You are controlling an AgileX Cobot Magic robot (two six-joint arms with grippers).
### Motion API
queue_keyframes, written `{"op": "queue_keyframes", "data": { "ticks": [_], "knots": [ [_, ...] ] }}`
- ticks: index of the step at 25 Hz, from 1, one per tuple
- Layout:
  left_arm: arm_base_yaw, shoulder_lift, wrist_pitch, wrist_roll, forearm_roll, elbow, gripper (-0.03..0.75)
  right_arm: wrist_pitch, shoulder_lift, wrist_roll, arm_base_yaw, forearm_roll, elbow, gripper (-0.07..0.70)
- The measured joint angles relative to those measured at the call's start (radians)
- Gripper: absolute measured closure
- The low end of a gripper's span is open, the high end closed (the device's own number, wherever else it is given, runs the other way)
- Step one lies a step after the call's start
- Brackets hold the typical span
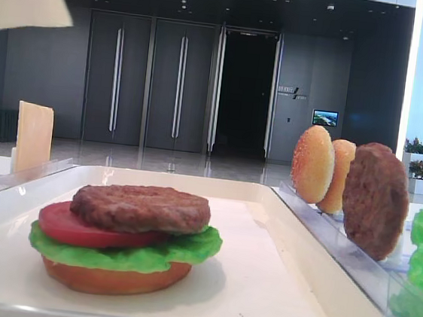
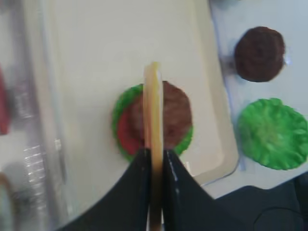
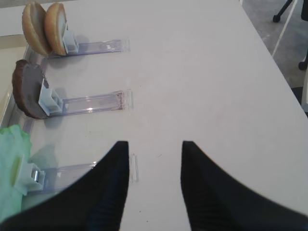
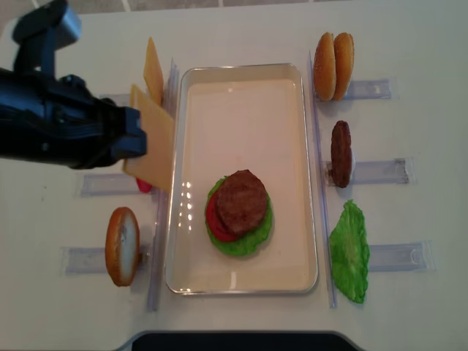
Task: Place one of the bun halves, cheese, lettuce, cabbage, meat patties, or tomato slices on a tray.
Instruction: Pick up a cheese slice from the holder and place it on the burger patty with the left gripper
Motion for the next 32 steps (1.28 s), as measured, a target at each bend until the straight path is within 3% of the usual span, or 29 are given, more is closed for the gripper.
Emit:
{"op": "queue_keyframes", "data": {
  "ticks": [4,6,11,14,17,20,22,25,32],
  "knots": [
    [-0.206,0.096,-0.177,-0.006,-0.061,0.003,0.683,0.000,0.000,0.000,0.000,0.000,0.000,0.347],
    [-0.260,0.129,-0.251,0.016,-0.118,0.003,0.683,0.000,0.000,0.000,0.000,0.000,0.000,0.347],
    [-0.274,0.149,-0.324,0.159,-0.279,0.005,0.683,0.000,0.000,0.000,0.000,0.000,0.000,0.347],
    [-0.249,0.149,-0.354,0.261,-0.403,0.028,0.683,0.000,0.000,0.000,0.000,0.000,0.000,0.347],
    [-0.150,0.149,-0.347,0.522,-0.669,0.111,0.683,0.000,0.000,0.000,0.000,0.000,0.000,0.347],
    [-0.016,0.149,-0.264,0.893,-1.075,0.223,0.683,0.000,0.000,0.000,0.000,0.000,0.000,0.347],
    [0.061,0.149,-0.209,1.040,-1.250,0.291,0.683,0.000,0.000,0.000,0.000,0.000,0.000,0.347],
    [0.111,0.151,-0.185,1.120,-1.314,0.365,0.683,0.000,0.000,0.000,0.000,0.000,0.000,0.347],
    [0.114,0.280,-0.051,1.252,-1.423,0.388,0.683,0.000,0.000,0.000,0.000,0.000,0.000,0.347]
  ]
}}
